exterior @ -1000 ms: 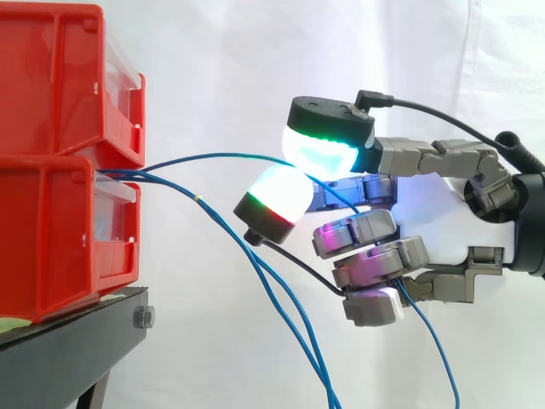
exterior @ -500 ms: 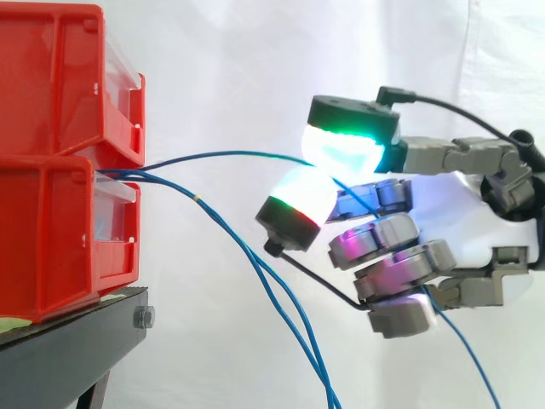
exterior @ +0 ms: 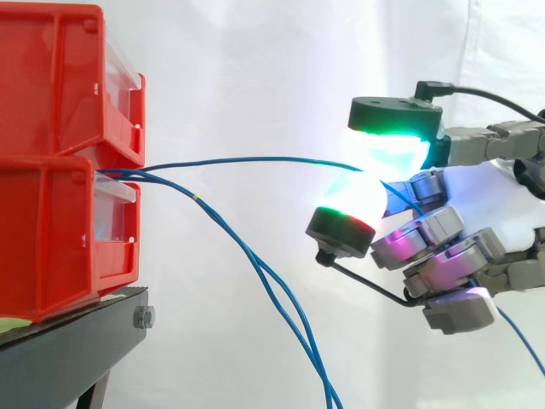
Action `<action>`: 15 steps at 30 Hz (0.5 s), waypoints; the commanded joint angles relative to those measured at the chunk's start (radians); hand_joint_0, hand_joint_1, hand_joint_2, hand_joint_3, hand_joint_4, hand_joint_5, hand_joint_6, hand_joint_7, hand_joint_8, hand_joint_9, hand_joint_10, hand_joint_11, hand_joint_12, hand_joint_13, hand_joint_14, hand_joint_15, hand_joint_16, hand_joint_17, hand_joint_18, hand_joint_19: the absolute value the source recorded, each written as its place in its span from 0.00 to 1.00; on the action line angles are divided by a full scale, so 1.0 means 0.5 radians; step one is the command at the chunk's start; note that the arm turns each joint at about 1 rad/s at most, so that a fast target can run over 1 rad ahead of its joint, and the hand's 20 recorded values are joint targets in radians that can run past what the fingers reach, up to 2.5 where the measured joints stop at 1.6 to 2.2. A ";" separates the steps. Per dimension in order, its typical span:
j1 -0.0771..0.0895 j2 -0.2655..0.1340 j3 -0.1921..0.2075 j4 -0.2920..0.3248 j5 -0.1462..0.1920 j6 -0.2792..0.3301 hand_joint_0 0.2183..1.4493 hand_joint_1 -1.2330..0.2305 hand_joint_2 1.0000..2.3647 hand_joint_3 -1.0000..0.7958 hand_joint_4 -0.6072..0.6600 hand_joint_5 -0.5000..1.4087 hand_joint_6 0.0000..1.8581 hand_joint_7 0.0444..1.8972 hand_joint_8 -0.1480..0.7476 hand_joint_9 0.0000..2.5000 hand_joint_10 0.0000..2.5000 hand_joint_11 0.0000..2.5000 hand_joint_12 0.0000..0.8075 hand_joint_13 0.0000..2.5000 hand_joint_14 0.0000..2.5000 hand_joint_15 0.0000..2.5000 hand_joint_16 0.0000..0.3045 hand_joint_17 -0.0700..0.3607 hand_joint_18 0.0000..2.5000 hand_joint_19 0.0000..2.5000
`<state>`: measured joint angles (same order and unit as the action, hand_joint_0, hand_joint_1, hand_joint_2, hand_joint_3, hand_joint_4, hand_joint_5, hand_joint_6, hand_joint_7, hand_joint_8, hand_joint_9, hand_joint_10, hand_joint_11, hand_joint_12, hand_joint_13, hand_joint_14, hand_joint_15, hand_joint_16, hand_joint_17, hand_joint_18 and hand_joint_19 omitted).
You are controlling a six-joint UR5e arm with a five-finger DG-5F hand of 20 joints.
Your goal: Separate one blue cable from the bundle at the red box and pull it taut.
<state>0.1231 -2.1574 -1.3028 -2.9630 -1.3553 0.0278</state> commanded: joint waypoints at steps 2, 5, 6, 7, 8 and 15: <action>-0.010 0.017 -0.002 -0.072 -0.017 0.000 0.35 0.26 0.02 0.63 0.34 0.17 0.47 0.59 0.49 0.11 1.00 1.00 0.55 0.29 1.00 0.64 0.16 0.42 0.38 0.39; -0.010 0.014 -0.002 -0.087 -0.023 0.009 0.35 0.26 0.02 0.63 0.35 0.17 0.47 0.58 0.49 0.11 1.00 1.00 0.55 0.29 1.00 0.63 0.16 0.42 0.38 0.38; -0.013 0.014 -0.002 -0.084 -0.023 0.021 0.35 0.26 0.02 0.63 0.35 0.17 0.47 0.58 0.49 0.11 1.00 1.00 0.55 0.29 1.00 0.63 0.16 0.42 0.38 0.38; -0.013 0.014 0.001 -0.081 -0.023 0.043 0.35 0.26 0.02 0.63 0.35 0.17 0.47 0.58 0.50 0.11 1.00 1.00 0.55 0.29 1.00 0.64 0.16 0.42 0.38 0.38; -0.013 0.014 0.001 -0.072 -0.023 0.061 0.35 0.26 0.02 0.63 0.35 0.17 0.47 0.58 0.49 0.11 1.00 1.00 0.55 0.29 1.00 0.63 0.16 0.42 0.38 0.38; 0.012 0.014 -0.002 -0.044 -0.035 0.040 0.35 0.26 0.02 0.62 0.36 0.17 0.47 0.58 0.51 0.11 1.00 1.00 0.56 0.30 1.00 0.63 0.16 0.42 0.38 0.36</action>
<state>0.1252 -2.1506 -1.3037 -2.9877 -1.3680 0.0529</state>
